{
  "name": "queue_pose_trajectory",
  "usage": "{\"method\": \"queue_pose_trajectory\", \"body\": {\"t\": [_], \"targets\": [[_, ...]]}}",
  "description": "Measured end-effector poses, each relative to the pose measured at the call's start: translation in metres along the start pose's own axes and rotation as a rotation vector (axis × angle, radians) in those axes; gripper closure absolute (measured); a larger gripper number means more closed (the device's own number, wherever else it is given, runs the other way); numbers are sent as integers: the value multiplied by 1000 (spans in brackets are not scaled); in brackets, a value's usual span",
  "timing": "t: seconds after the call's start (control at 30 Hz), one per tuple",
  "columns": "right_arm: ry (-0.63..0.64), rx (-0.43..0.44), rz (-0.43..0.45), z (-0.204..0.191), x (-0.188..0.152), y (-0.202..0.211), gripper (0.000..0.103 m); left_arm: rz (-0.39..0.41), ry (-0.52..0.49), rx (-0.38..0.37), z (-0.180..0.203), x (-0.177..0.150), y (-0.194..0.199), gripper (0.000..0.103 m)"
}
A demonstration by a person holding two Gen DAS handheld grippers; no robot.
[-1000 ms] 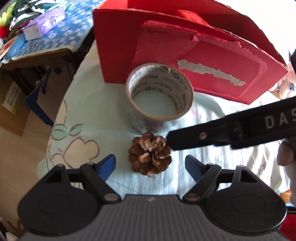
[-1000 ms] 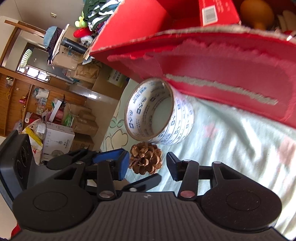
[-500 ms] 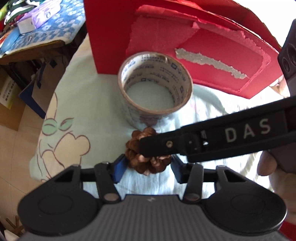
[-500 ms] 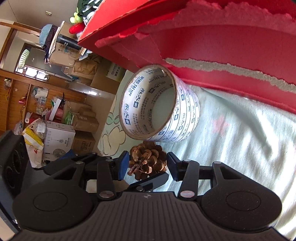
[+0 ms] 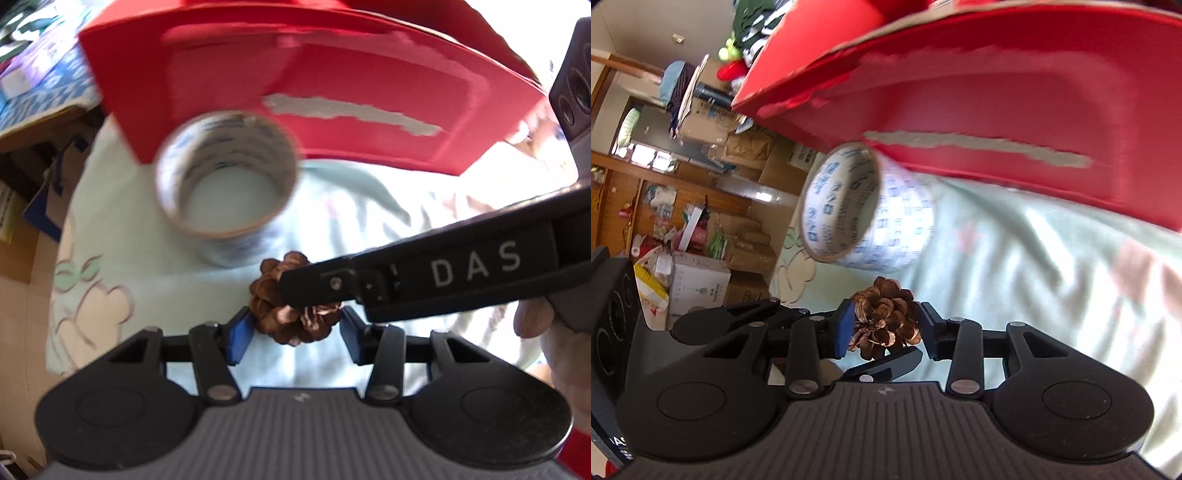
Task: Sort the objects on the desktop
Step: 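Close both grippers on the pine cone and lift it, then carry the pine cone with both grippers over the red box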
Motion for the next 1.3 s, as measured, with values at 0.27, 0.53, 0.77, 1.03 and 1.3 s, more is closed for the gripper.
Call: {"method": "queue_pose_trajectory", "body": {"t": [0.27,0.53,0.77,1.03,1.3], "targets": [[-82,-50,85,31,-7,38,62,-4,-106,-71,48,12,-7,55],[-157,-101,179,54,-15,76,62,-8,-225,-137,101,24,-13,55],[-203,-152,298,75,-19,126,62,23,-345,-212,160,37,-4,55],[-182,-226,515,71,-1,192,62,159,-445,-305,207,78,34,55],[-100,-223,631,43,40,213,61,296,-433,-308,199,131,65,55]]}}
Point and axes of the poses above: each gripper's, at about its wrist camera, not at the fingertips, and y roughly against the way its jaws point, z to its right, x to its top, the point moved 3 cm from there along -y, roughly the way its jaws point, and after that the axes turned 13 degrees about z, right-handed, at the moved point
